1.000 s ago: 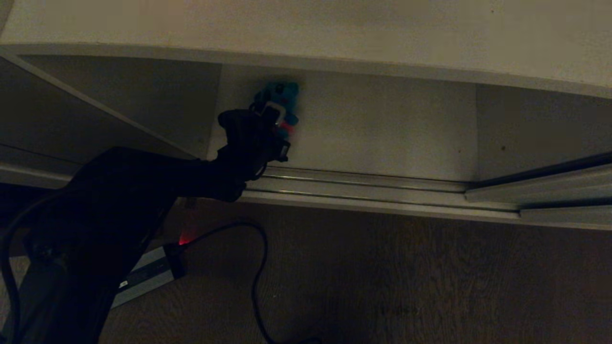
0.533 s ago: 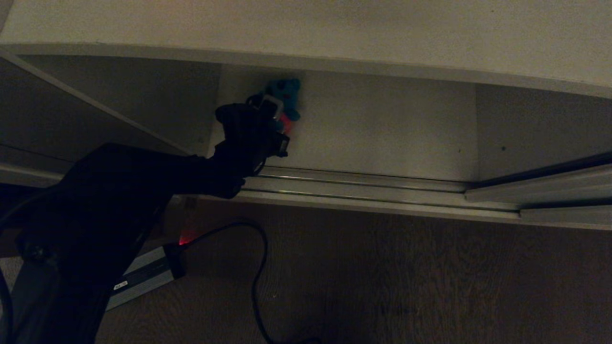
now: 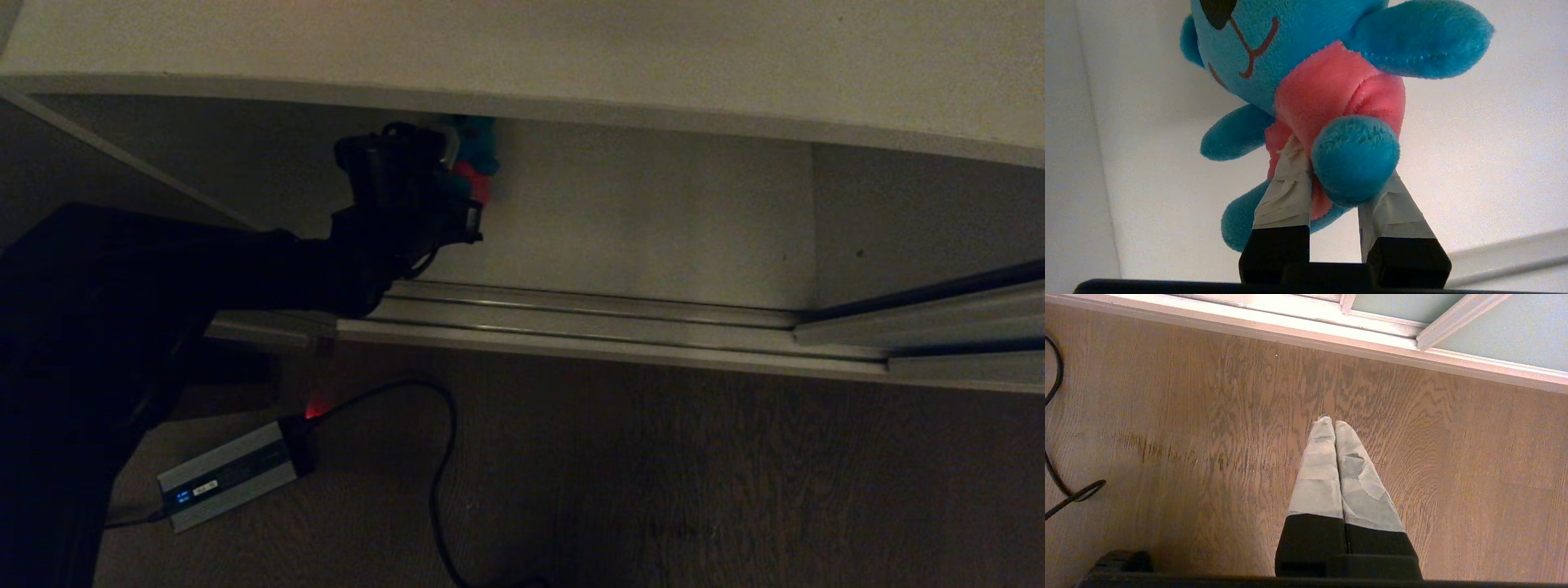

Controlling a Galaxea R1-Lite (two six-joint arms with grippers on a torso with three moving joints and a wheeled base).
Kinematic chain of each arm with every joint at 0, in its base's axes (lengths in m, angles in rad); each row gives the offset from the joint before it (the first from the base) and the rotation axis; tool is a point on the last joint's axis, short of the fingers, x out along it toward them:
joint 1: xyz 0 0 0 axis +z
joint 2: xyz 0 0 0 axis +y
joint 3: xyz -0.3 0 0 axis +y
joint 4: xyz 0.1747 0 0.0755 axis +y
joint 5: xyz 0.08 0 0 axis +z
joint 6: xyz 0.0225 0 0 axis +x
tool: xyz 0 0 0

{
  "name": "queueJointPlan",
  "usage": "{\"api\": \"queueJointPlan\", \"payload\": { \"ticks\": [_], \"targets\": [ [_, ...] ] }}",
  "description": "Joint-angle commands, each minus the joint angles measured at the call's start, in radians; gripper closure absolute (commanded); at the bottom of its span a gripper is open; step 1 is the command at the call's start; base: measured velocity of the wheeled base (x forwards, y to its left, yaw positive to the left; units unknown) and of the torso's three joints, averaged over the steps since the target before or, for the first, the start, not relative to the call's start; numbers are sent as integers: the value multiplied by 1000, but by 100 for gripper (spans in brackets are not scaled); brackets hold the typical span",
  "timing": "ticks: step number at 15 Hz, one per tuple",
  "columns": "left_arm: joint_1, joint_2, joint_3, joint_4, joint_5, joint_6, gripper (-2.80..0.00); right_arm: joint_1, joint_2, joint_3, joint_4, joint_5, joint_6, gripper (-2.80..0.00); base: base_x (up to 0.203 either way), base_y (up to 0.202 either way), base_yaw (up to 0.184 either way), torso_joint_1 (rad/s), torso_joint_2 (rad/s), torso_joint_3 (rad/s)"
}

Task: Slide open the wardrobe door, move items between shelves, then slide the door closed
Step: Place the blue doll on the higher shelf

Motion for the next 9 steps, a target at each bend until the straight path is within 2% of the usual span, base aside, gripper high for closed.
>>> {"api": "queueJointPlan", "payload": {
  "ticks": [1, 6, 9],
  "targets": [
    [-4, -59, 61, 9, 21, -26, 0, 0, 1, 3, 0, 0, 0, 0, 0, 0, 0, 0, 0, 0],
    [-22, -157, 171, 27, 28, -107, 0, 0, 1, 3, 0, 0, 0, 0, 0, 0, 0, 0, 0, 0],
    [-22, -178, 205, 33, 31, -108, 0, 0, 1, 3, 0, 0, 0, 0, 0, 0, 0, 0, 0, 0]
  ]
}}
